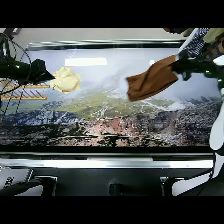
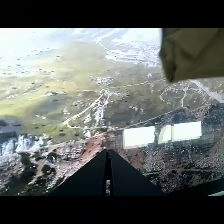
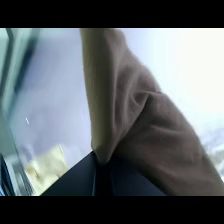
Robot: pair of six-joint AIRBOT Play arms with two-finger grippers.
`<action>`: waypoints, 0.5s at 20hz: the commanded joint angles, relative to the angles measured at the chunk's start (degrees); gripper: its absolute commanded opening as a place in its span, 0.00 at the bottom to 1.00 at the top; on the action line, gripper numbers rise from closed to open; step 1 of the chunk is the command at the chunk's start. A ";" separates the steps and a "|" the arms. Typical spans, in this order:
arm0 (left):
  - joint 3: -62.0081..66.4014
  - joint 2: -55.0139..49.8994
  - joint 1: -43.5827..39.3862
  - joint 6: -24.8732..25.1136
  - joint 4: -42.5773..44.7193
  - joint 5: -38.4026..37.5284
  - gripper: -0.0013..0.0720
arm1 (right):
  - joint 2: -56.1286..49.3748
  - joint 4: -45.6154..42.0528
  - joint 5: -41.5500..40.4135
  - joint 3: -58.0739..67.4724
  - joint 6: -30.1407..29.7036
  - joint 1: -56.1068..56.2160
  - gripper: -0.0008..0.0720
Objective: Fold the clothes and pants, and hang the long-sleeved shirts on hangers.
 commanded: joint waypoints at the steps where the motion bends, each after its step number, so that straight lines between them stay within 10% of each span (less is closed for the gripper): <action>1: 0.00 -0.42 0.07 -0.02 0.02 0.02 0.04 | 0.02 -0.26 -3.91 4.28 5.64 -5.75 0.05; 10: 0.00 -1.11 0.07 -0.04 -0.02 -0.07 0.04 | 2.47 -9.14 -8.13 5.51 16.81 -15.65 0.05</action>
